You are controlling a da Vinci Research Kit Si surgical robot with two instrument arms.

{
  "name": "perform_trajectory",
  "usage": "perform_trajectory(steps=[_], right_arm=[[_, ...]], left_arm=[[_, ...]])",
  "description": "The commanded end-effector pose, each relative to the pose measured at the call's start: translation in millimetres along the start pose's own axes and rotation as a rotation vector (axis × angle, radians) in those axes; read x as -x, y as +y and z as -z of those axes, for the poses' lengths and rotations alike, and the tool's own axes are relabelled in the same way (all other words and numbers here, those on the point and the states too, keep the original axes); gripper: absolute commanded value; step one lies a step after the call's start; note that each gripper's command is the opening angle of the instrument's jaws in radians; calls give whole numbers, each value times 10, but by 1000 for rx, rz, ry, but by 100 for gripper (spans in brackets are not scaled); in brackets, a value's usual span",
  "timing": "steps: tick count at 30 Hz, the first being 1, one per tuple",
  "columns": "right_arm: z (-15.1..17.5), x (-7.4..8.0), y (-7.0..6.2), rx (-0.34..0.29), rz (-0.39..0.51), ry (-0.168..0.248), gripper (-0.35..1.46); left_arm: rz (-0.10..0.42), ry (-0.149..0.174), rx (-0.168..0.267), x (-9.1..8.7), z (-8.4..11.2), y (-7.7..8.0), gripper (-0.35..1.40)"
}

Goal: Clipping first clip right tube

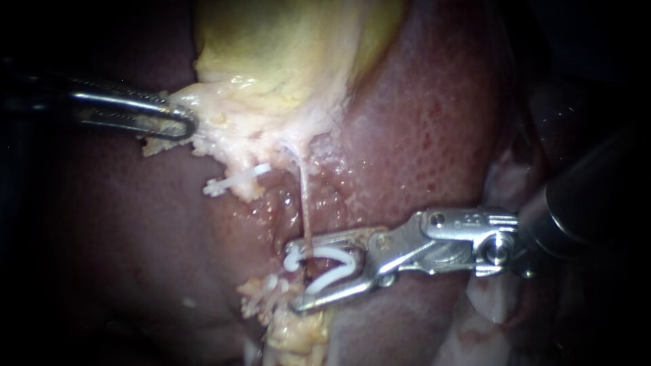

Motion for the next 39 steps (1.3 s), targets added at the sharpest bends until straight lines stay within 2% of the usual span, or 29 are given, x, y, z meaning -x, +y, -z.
perform_trajectory(steps=[1,15,21,32,39], right_arm=[[0,1,0,1,-7,0,45],[-9,3,4,3,-75,4,39],[-10,7,5,3,-73,3,34],[-11,16,10,6,-80,3,12],[-9,17,13,3,-92,2,-13]], left_arm=[[0,0,0,0,0,0,-35],[1,0,-2,0,0,0,-35],[1,1,-2,0,0,0,-35],[2,1,-3,0,0,0,-35],[2,1,-4,0,0,0,-35]])
